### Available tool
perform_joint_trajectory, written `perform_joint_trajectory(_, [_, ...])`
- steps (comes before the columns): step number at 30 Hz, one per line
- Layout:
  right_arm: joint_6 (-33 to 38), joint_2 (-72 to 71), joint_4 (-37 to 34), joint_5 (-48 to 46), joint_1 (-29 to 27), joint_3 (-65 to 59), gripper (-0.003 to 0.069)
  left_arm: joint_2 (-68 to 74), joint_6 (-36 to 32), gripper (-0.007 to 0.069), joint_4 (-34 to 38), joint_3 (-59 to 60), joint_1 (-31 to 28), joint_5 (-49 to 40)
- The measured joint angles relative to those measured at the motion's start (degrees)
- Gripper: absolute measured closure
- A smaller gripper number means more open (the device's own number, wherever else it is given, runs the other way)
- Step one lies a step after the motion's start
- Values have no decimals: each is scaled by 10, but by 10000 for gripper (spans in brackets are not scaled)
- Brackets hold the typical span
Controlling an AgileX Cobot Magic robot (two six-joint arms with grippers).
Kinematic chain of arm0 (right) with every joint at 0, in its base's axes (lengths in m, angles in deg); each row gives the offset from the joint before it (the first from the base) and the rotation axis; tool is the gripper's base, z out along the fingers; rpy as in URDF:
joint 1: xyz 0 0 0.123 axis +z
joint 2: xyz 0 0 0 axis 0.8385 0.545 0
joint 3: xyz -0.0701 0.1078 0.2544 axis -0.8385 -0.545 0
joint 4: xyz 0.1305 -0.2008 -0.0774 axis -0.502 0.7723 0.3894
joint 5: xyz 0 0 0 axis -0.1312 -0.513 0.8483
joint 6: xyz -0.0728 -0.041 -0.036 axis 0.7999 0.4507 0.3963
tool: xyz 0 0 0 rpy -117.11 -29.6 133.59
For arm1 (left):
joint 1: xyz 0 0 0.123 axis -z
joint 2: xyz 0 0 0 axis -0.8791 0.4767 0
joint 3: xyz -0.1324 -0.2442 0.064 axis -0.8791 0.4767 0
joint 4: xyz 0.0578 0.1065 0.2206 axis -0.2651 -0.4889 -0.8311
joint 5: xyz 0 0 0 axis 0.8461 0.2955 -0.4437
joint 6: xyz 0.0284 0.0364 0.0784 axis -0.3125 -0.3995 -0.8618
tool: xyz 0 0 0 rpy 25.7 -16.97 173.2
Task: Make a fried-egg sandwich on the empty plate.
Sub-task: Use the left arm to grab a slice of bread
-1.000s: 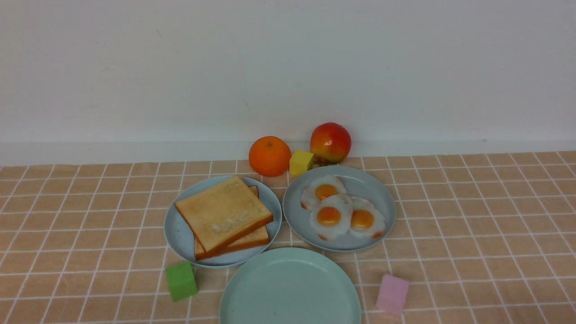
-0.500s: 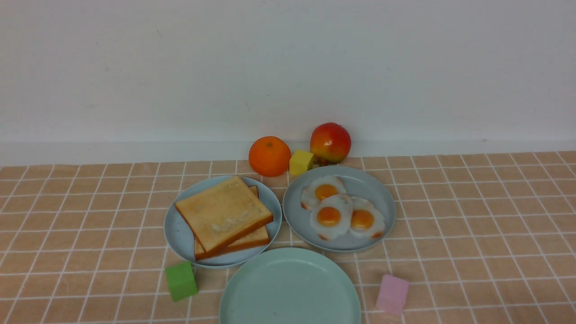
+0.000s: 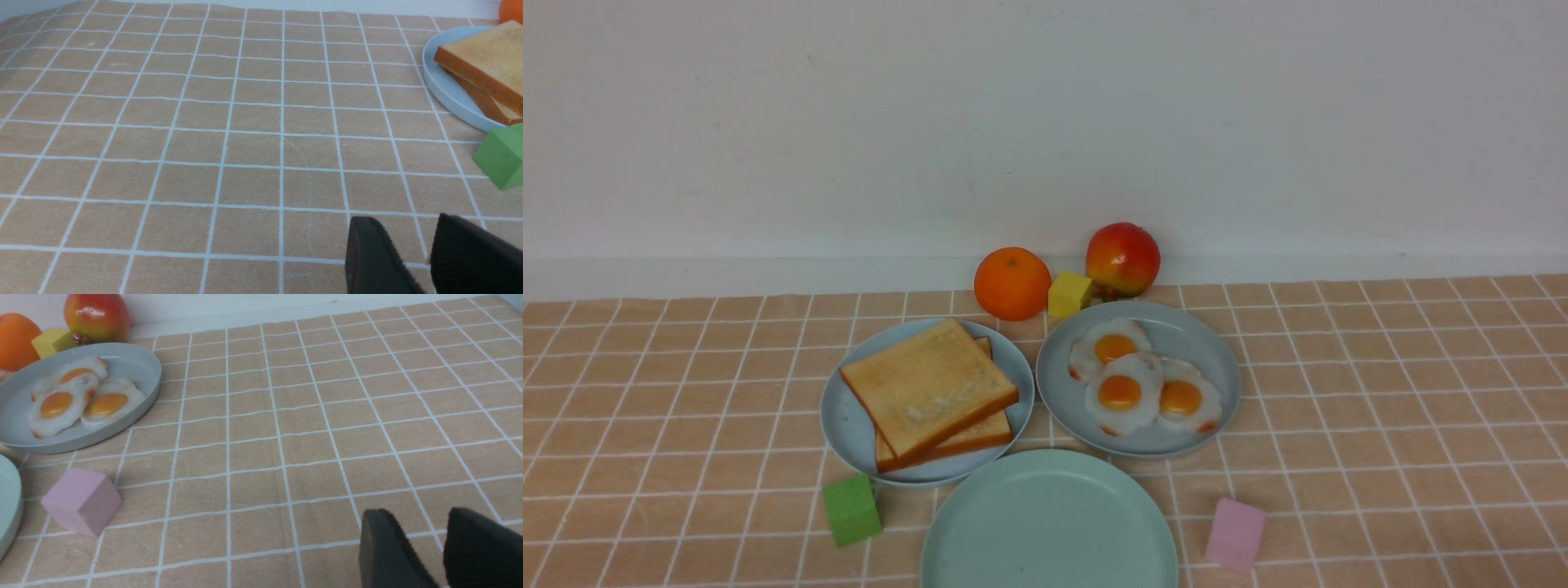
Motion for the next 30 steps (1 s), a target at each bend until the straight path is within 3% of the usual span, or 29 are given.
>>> perform_joint_trajectory(7, [0, 0, 0, 9, 0, -1, 419, 0, 0, 386, -24, 0, 0, 11])
perform_joint_trajectory(19, [0, 0, -4, 197, 0, -7, 419, 0, 0, 386, -30, 0, 0, 229])
perform_joint_trajectory(30, [-3, 0, -3, 240, 0, -7, 419, 0, 8, 386, -28, 0, 0, 287])
